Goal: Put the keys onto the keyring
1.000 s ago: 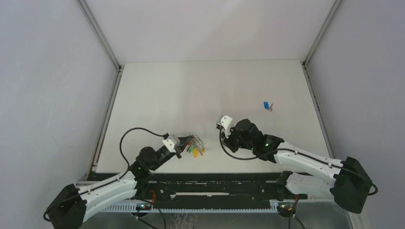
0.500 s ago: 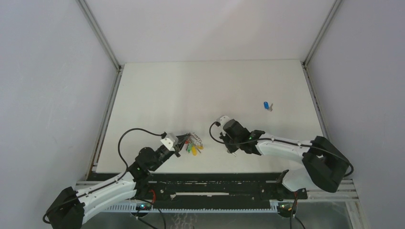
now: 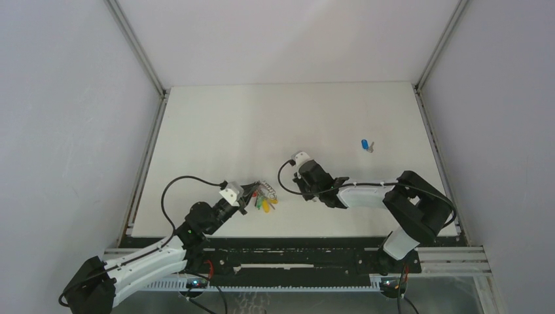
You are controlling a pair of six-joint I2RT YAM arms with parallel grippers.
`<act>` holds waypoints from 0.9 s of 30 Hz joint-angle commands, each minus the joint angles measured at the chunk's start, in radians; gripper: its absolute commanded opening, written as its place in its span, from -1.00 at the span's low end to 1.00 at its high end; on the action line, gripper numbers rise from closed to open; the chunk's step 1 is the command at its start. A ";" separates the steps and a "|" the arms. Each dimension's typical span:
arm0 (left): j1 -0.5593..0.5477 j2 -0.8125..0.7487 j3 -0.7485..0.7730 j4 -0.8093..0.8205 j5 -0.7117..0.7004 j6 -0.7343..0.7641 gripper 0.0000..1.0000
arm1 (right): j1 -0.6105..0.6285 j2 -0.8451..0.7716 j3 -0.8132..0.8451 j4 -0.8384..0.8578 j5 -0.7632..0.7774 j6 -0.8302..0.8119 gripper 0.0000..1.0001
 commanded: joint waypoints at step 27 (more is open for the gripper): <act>-0.001 -0.082 -0.018 0.017 -0.078 -0.001 -1.00 | -0.011 0.219 0.694 -0.991 -0.062 0.166 -0.35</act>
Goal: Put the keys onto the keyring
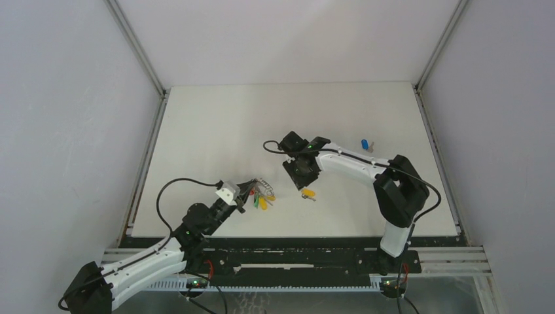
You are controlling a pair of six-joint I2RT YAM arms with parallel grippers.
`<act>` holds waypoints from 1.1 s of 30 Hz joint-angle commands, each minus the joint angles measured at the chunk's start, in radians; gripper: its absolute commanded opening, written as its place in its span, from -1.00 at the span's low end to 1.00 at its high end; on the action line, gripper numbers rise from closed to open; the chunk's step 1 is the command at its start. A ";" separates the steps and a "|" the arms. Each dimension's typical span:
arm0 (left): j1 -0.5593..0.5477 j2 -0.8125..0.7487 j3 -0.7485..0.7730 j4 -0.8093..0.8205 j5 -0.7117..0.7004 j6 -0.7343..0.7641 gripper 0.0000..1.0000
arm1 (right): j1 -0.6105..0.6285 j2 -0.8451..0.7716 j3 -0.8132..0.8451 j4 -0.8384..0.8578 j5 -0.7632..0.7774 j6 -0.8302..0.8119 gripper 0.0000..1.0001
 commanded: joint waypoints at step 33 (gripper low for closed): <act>-0.001 -0.022 -0.013 0.031 -0.034 -0.011 -1.00 | 0.079 0.245 0.166 -0.097 0.265 0.270 -0.60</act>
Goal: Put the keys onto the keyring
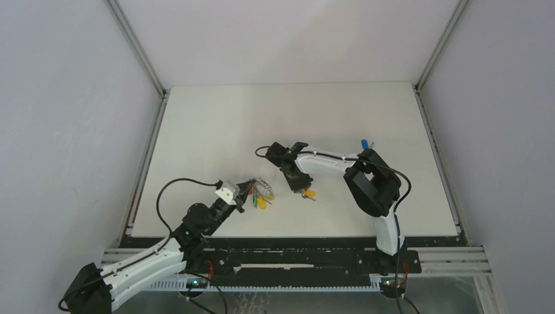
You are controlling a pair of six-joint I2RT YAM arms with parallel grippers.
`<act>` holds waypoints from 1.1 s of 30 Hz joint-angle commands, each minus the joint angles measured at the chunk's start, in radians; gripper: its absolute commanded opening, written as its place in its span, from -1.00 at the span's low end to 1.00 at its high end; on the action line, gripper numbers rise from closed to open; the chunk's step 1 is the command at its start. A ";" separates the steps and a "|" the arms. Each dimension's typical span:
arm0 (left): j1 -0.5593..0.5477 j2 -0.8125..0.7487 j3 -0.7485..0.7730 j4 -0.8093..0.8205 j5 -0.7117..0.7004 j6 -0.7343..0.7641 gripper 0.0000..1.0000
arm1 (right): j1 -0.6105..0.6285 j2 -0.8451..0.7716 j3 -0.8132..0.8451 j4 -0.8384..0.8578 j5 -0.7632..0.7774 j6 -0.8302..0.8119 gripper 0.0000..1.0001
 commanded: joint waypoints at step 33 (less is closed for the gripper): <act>-0.001 -0.002 0.001 0.054 0.084 0.010 -1.00 | -0.025 -0.352 -0.201 0.260 -0.102 -0.242 -1.00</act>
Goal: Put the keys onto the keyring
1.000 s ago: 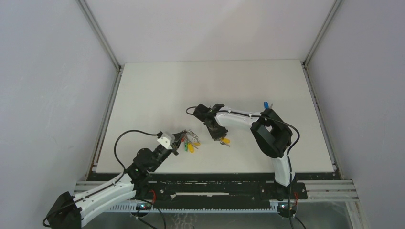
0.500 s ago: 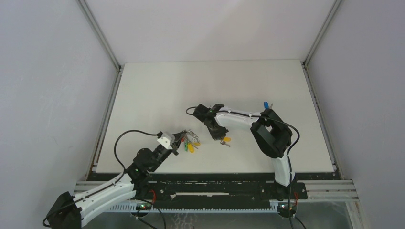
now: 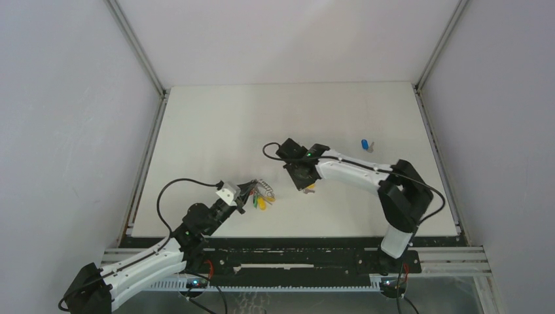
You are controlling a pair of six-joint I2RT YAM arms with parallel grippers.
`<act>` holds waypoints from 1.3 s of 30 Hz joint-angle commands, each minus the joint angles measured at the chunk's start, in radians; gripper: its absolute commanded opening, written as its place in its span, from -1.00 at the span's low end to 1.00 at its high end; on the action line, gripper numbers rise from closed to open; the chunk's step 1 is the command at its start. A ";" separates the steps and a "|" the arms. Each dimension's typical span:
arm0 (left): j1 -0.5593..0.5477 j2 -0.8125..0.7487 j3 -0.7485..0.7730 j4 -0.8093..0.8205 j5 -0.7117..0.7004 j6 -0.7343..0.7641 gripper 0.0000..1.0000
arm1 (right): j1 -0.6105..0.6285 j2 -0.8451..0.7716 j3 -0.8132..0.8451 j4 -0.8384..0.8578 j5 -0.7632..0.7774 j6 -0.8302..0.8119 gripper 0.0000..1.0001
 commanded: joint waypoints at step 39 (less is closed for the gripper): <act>-0.001 0.025 0.025 0.021 0.066 0.023 -1.00 | 0.018 0.005 -0.009 0.050 -0.139 -0.205 -0.66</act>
